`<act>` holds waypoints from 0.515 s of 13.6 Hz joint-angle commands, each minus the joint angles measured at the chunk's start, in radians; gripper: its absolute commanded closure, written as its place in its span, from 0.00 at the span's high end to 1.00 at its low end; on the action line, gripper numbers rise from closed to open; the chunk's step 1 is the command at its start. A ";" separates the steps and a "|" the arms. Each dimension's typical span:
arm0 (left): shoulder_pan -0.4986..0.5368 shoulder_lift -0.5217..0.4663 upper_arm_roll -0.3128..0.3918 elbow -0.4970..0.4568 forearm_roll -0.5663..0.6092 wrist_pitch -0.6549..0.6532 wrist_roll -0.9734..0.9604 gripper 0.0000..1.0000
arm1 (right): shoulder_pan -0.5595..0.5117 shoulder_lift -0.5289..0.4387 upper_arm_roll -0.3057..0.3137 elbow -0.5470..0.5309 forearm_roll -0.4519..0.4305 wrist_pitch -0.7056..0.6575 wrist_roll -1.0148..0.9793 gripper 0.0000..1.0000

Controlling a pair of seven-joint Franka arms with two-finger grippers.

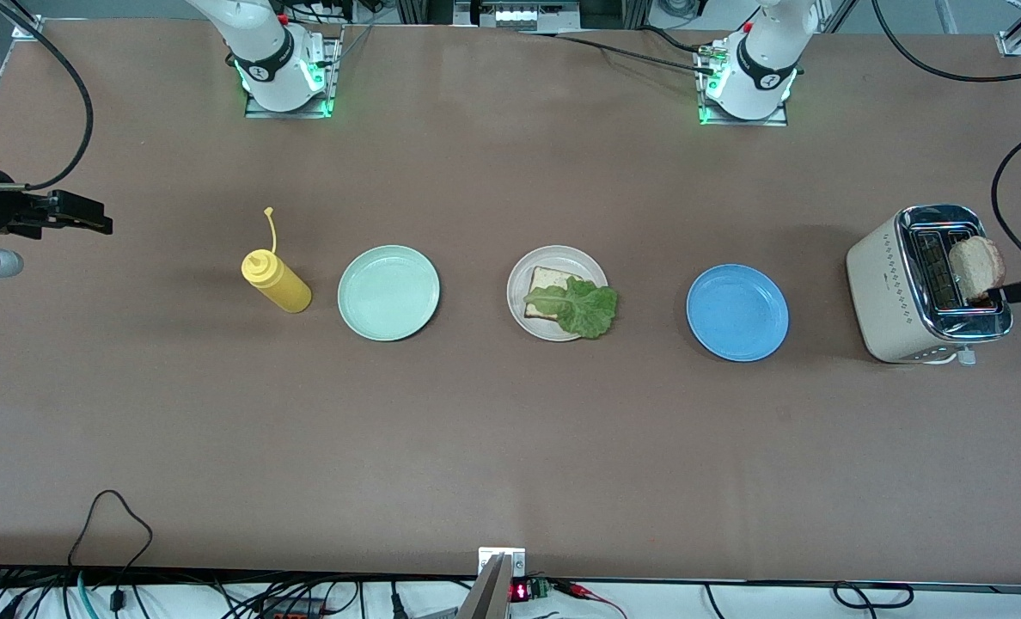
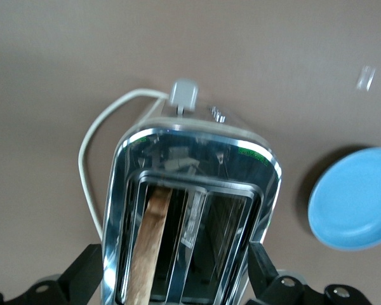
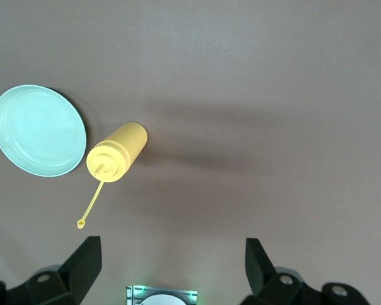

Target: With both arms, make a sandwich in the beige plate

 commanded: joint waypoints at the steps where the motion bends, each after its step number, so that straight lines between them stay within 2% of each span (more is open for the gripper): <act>1: 0.018 0.003 -0.010 -0.033 -0.001 -0.043 0.040 1.00 | 0.033 -0.029 0.003 -0.008 -0.013 0.013 0.003 1.00; 3: 0.032 -0.006 -0.010 -0.071 -0.001 -0.046 0.058 1.00 | 0.067 -0.038 0.013 -0.008 -0.036 0.013 0.005 1.00; 7: 0.040 0.015 -0.008 -0.073 -0.001 -0.039 0.088 0.99 | 0.073 -0.066 0.013 -0.022 -0.035 0.030 0.005 1.00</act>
